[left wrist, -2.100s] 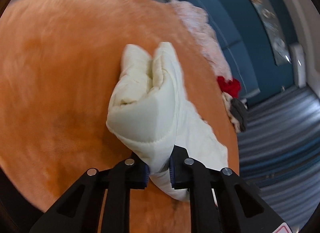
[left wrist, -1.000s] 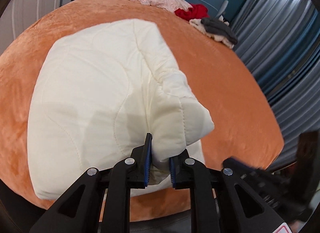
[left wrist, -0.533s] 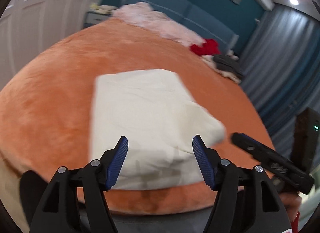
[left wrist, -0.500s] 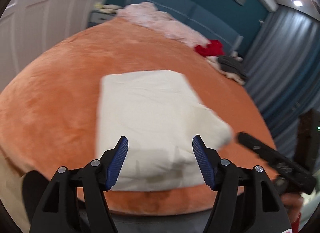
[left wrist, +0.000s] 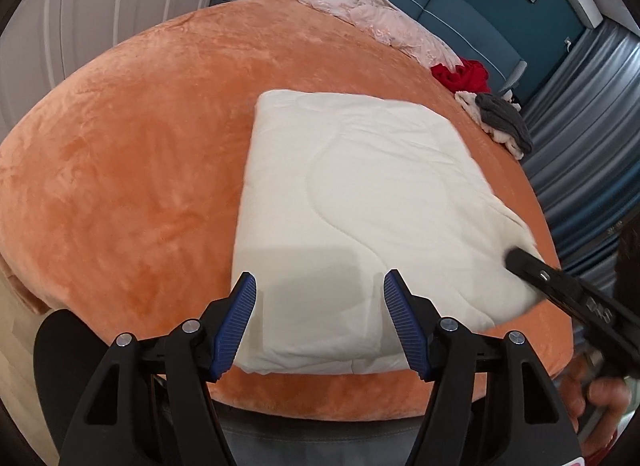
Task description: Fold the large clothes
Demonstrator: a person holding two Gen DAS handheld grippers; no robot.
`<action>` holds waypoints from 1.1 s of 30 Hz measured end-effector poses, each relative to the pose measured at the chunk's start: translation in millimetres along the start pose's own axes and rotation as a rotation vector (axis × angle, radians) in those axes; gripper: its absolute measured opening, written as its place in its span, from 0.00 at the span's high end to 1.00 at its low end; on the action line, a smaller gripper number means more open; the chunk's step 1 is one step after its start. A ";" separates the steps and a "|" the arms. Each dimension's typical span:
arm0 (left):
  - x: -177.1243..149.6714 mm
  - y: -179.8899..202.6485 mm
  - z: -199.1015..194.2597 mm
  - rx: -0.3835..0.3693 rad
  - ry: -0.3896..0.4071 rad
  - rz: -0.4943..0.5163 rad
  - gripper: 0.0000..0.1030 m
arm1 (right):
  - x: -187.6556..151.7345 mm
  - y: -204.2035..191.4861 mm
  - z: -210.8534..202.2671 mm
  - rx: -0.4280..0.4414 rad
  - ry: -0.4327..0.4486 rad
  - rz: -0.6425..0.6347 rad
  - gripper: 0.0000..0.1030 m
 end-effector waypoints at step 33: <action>-47.0 7.9 68.9 0.213 -0.041 0.251 0.38 | -95.8 60.7 58.5 -0.151 -0.156 0.102 0.80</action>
Point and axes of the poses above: each gripper's, at about its wrist camera, not at the fingertips, and z roughly the way its jaws point, y to its right, x to its top, the point moved 8 cm from there along z, roughly the way its jaws point, and after that the axes turned 7 degrees about -z, right-handed, at the moved point
